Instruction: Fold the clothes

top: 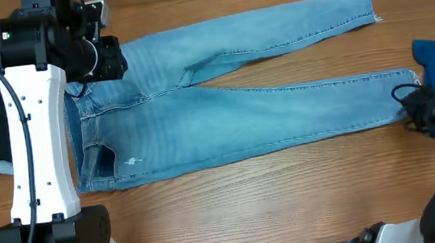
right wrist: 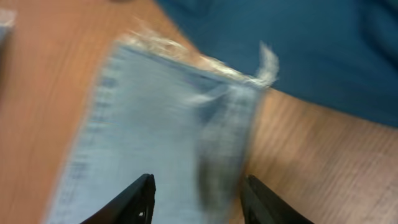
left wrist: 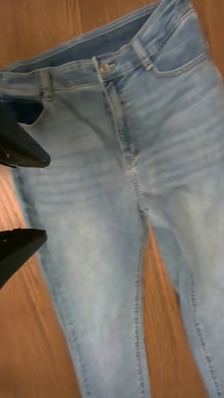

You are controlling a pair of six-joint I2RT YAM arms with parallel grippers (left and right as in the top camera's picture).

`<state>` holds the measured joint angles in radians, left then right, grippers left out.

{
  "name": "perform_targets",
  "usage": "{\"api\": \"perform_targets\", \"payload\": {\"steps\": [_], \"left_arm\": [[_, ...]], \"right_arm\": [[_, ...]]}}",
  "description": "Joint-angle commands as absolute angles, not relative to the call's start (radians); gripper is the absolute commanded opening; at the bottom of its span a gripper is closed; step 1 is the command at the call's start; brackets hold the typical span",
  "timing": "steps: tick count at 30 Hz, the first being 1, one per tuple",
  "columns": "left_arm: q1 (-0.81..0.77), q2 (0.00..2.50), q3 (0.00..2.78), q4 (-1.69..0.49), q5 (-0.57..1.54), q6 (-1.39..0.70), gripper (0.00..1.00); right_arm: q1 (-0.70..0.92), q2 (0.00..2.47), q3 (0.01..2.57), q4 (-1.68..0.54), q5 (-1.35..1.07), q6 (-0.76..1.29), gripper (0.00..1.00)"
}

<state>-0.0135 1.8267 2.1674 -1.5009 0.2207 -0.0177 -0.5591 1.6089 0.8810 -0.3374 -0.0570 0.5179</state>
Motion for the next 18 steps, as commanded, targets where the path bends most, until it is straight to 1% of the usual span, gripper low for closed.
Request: {"api": "perform_targets", "payload": {"steps": [1, 2, 4, 5, 6, 7, 8, 10, 11, 14, 15, 17, 18], "left_arm": [[-0.014, 1.805, 2.18, -1.457, 0.154, -0.002, 0.33], [-0.014, 1.805, 2.18, -1.466, 0.166, -0.029, 0.27], [-0.023, 1.802, 2.18, -1.5, 0.171, -0.033, 0.22], [-0.036, 1.795, 2.18, -1.532, 0.128, -0.047, 0.19], [-0.046, 1.787, 2.18, -1.546, 0.083, -0.069, 0.19], [-0.062, 1.772, 2.18, -1.563, 0.002, -0.106, 0.18], [-0.077, 1.755, 2.18, -1.577, -0.069, -0.136, 0.16], [-0.112, 1.704, 2.18, -1.607, -0.217, -0.215, 0.16], [-0.133, 1.664, 2.18, -1.625, -0.282, -0.258, 0.17], [-0.158, 1.547, 2.18, -1.677, -0.373, -0.353, 0.23], [-0.156, 1.509, 2.178, -1.69, -0.385, -0.371, 0.27], [-0.136, 1.422, 2.141, -1.689, -0.35, -0.371, 0.41], [-0.123, 1.393, 2.109, -1.689, -0.347, -0.366, 0.45]], "right_arm": [[-0.497, 1.459, 1.003, -0.39, -0.249, 0.463, 0.49], [-0.472, 1.428, 1.017, -0.421, -0.311, 0.442, 0.49], [-0.425, 1.387, 1.021, -0.47, -0.396, 0.437, 0.48], [-0.382, 1.367, 1.021, -0.519, -0.43, 0.436, 0.45], [-0.352, 1.362, 1.021, -0.553, -0.436, 0.42, 0.44], [-0.316, 1.361, 1.021, -0.587, -0.445, 0.384, 0.43], [-0.29, 1.361, 1.021, -0.61, -0.447, 0.354, 0.43], [-0.234, 1.361, 1.021, -0.65, -0.446, 0.303, 0.44], [-0.212, 1.361, 1.021, -0.662, -0.446, 0.294, 0.44], [-0.182, 1.361, 1.021, -0.681, -0.447, 0.294, 0.44], [-0.179, 1.361, 1.021, -0.691, -0.447, 0.295, 0.44], [-0.179, 1.361, 1.021, -0.722, -0.447, 0.294, 0.45], [-0.179, 1.361, 1.021, -0.733, -0.447, 0.291, 0.45]]}}
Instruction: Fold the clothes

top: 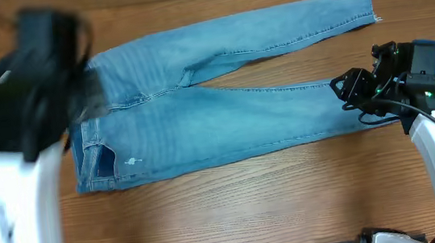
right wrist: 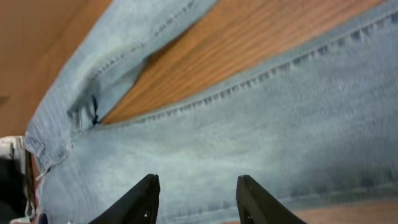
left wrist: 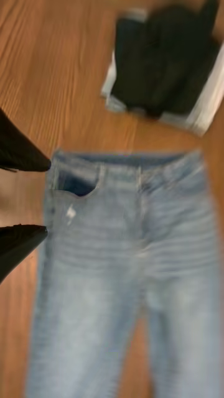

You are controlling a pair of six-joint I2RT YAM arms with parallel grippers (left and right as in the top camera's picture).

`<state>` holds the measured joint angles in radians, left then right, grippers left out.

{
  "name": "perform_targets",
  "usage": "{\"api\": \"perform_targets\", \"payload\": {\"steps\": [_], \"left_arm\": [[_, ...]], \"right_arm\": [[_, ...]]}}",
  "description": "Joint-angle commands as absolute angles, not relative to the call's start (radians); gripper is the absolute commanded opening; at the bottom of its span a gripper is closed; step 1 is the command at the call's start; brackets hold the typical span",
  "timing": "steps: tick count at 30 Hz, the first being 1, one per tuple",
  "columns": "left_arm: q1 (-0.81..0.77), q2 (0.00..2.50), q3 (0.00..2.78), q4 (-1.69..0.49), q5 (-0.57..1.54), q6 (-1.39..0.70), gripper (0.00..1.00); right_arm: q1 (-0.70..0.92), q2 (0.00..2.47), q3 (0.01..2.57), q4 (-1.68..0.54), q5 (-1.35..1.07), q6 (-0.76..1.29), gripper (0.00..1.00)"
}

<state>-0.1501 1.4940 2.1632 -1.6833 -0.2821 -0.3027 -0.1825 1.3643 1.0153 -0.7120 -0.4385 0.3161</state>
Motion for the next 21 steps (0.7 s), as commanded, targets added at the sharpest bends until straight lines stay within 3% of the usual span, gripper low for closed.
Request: {"api": "perform_targets", "payload": {"steps": [1, 5, 9, 11, 14, 15, 16, 17, 21], "left_arm": [[-0.105, 1.372, 2.059, -1.687, -0.345, -0.368, 0.47], [-0.038, 1.366, 1.797, -1.588, -0.215, -0.363, 0.47], [0.041, 1.409, 1.516, -1.374, -0.057, -0.39, 0.39], [0.11, 1.457, 1.402, -1.247, 0.062, -0.376, 0.4], [0.21, 1.525, 1.33, -1.127, 0.185, -0.31, 0.42], [0.237, 1.543, 1.323, -1.106, 0.212, -0.293, 0.42], [0.27, 1.567, 1.322, -1.082, 0.255, -0.263, 0.43], [0.297, 1.586, 1.322, -1.064, 0.282, -0.231, 0.43], [0.36, 1.633, 1.322, -1.026, 0.289, -0.169, 0.47]], "right_arm": [[-0.179, 1.361, 1.021, -0.74, -0.447, 0.286, 0.44], [-0.179, 1.361, 1.021, -0.754, -0.447, 0.287, 0.44], [-0.179, 1.361, 1.021, -0.79, -0.447, 0.286, 0.42], [-0.178, 1.361, 1.021, -0.812, -0.448, 0.269, 0.49], [-0.176, 1.364, 1.018, -0.817, -0.451, 0.23, 0.51], [-0.174, 1.367, 1.018, -0.813, -0.451, 0.228, 0.47], [-0.168, 1.372, 1.016, -0.809, -0.451, 0.218, 0.36], [-0.156, 1.381, 1.015, -0.807, -0.451, 0.207, 0.34], [-0.096, 1.457, 1.015, -0.82, -0.398, 0.217, 0.4]]}}
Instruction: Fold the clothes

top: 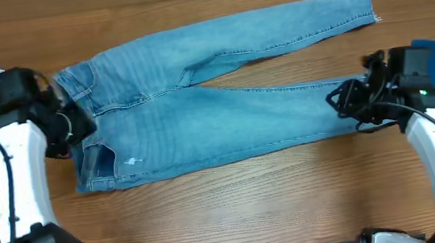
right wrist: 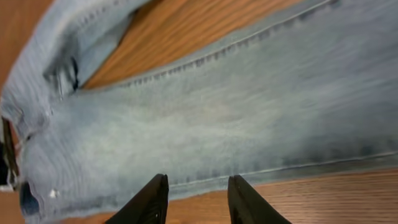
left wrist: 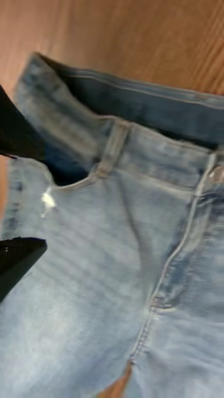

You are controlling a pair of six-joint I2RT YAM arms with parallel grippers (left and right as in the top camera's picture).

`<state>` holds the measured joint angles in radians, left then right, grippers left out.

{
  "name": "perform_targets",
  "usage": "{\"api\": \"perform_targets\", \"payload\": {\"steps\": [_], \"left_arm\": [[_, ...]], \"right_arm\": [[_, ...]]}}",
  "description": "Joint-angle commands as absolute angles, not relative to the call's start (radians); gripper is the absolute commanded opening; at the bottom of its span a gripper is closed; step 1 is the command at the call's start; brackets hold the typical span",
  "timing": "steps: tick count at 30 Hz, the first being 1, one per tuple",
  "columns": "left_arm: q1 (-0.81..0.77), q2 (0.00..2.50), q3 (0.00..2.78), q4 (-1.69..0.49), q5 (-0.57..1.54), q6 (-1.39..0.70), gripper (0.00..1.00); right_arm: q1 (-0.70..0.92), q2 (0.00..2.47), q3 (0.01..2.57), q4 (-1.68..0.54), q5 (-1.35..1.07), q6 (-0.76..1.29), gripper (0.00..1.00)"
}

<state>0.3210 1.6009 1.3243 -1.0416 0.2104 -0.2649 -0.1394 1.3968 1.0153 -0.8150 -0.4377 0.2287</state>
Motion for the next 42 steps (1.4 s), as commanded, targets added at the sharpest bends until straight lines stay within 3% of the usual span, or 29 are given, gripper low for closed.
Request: {"api": "perform_targets", "payload": {"steps": [1, 6, 11, 25, 33, 37, 42], "left_arm": [[0.371, 1.649, 1.322, -1.019, 0.289, -0.144, 0.49], [0.383, 1.737, 1.318, -0.968, 0.385, -0.043, 0.48], [0.392, 1.823, 1.318, -0.902, 0.329, -0.038, 0.48], [0.455, 1.924, 1.315, -0.75, 0.277, -0.037, 0.55], [0.444, 2.034, 1.315, -0.684, 0.42, -0.037, 0.47], [0.447, 2.034, 1.316, -0.678, 0.473, -0.037, 0.31], [0.447, 2.034, 1.316, -0.676, 0.514, -0.036, 0.36]], "right_arm": [[-0.076, 1.498, 1.015, -0.821, -0.361, 0.237, 0.4], [-0.055, 1.629, 1.015, -0.739, -0.314, 0.263, 0.34], [-0.055, 1.71, 1.015, -0.72, -0.257, 0.273, 0.41], [-0.055, 1.801, 1.015, -0.708, -0.157, 0.316, 0.41], [-0.055, 1.801, 1.015, -0.72, -0.157, 0.341, 0.4], [-0.055, 1.801, 1.015, -0.72, -0.157, 0.341, 0.4], [-0.055, 1.8, 1.015, -0.722, -0.156, 0.341, 0.4]]}}
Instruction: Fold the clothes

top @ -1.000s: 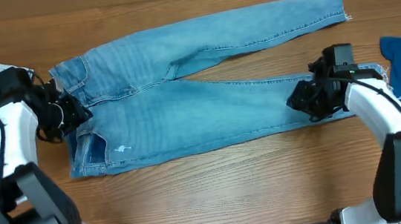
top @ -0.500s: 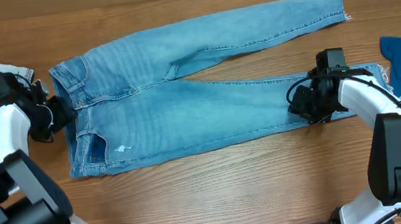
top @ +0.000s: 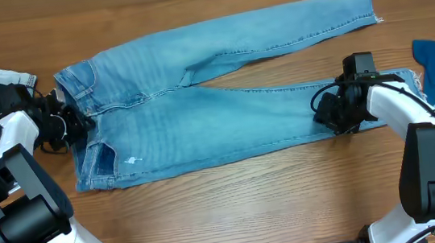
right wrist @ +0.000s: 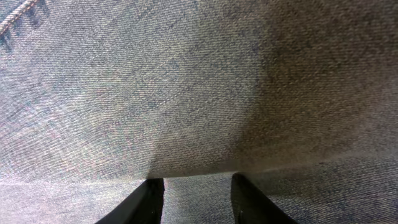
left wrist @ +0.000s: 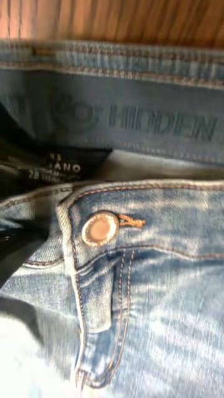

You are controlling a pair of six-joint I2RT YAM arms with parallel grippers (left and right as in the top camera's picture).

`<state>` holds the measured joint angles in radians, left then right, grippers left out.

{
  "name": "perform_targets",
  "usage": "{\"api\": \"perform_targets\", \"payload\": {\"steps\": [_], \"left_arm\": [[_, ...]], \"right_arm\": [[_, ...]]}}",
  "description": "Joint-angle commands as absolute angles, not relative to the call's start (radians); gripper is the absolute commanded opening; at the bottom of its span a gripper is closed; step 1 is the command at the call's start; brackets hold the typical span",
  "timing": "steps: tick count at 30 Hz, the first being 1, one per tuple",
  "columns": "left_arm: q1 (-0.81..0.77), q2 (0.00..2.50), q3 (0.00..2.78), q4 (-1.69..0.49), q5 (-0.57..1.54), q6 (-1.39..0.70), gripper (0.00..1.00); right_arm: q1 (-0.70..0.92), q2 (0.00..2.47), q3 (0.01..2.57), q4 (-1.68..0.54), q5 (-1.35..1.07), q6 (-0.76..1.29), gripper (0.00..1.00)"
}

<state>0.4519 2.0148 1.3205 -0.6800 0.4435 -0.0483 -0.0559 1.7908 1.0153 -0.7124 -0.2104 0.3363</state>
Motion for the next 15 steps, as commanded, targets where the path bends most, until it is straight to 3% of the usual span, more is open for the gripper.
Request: {"api": "perform_targets", "payload": {"steps": [1, 6, 15], "left_arm": [[0.447, 2.034, 1.316, -0.676, 0.514, -0.036, 0.35], [0.447, 2.034, 1.316, -0.68, 0.517, -0.037, 0.06], [0.5, 2.033, 1.316, -0.718, 0.337, -0.16, 0.04]], "right_arm": [[-0.055, 1.801, 1.015, -0.722, -0.156, 0.341, 0.4], [-0.055, 1.801, 1.015, -0.728, -0.141, 0.341, 0.4], [-0.055, 1.801, 1.015, -0.758, -0.112, 0.341, 0.4]]}}
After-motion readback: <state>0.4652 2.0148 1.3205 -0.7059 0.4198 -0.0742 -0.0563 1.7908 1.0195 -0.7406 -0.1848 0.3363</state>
